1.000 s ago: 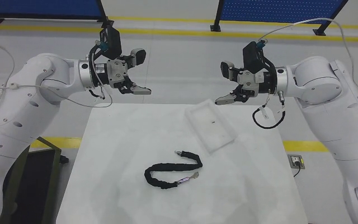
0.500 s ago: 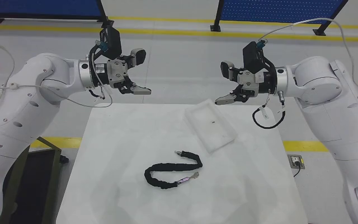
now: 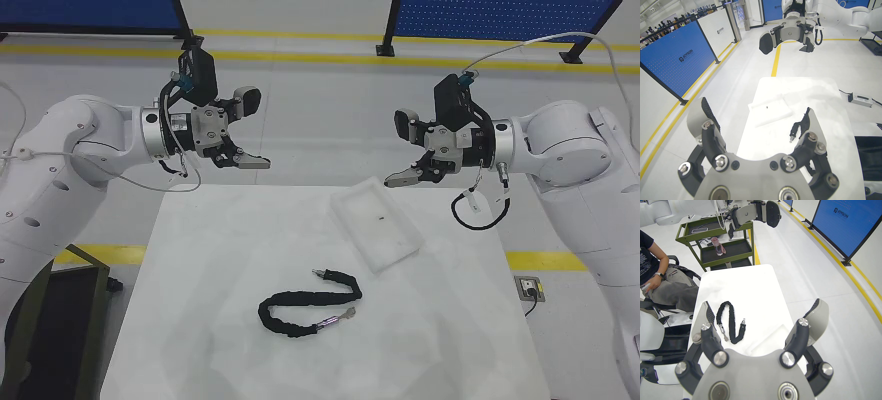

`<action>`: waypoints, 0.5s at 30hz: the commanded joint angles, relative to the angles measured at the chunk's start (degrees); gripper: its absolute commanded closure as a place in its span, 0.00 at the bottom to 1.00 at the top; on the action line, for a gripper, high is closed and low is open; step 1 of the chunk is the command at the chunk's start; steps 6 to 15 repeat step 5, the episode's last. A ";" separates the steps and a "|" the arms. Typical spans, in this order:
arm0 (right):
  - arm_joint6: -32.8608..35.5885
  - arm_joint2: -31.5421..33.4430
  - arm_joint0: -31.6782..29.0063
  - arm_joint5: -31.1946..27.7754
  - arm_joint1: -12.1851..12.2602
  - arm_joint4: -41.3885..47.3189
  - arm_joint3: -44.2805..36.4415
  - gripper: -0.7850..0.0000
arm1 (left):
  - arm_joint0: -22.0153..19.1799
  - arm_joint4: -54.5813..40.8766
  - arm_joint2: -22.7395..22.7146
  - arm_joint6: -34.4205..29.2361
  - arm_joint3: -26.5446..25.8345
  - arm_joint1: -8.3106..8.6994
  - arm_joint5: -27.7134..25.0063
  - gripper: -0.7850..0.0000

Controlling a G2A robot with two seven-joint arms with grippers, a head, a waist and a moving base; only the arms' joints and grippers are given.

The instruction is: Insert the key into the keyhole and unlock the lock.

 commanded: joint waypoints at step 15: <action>0.00 0.00 0.00 0.00 0.00 0.00 0.00 0.00 | 0.00 0.00 0.00 0.00 0.00 0.00 0.00 0.00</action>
